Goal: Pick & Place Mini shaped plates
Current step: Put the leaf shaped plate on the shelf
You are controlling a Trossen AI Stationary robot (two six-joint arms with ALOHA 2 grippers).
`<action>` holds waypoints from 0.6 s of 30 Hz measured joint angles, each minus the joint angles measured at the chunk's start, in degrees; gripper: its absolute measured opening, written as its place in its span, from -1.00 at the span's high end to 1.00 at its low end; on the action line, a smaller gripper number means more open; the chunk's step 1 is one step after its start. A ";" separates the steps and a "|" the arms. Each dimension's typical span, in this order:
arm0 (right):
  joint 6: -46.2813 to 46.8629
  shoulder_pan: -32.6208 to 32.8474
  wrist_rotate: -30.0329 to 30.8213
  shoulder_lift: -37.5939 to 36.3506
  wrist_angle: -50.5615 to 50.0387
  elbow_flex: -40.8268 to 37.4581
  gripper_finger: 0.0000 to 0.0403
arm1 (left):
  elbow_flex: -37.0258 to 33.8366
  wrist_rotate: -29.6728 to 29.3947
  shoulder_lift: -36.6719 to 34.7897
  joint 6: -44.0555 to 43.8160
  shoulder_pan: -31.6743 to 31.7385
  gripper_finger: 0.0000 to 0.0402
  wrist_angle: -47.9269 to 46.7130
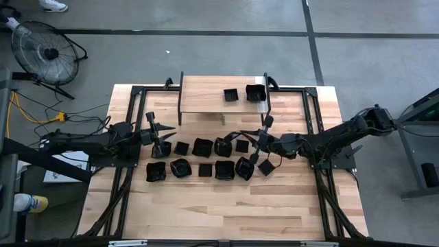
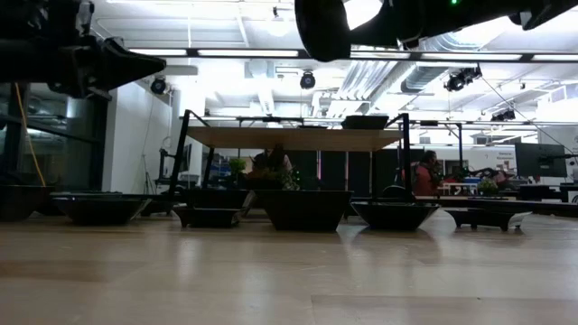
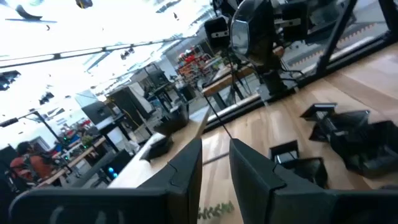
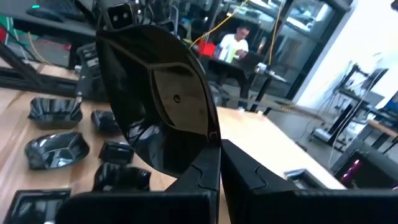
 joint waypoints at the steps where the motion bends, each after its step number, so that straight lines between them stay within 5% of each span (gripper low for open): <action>1: -0.62 -0.32 -0.18 0.51 1.26 0.00 1.00 | 0.00 0.00 1.72 0.00 0.00 0.61 2.11; 8: -5.95 -2.27 -1.78 6.00 11.50 0.03 1.00 | 0.04 -0.22 14.01 3.97 0.00 0.61 16.24; 18: -4.56 -5.08 -4.69 9.69 12.25 2.25 1.00 | 4.58 3.01 29.05 9.10 -0.58 0.61 25.89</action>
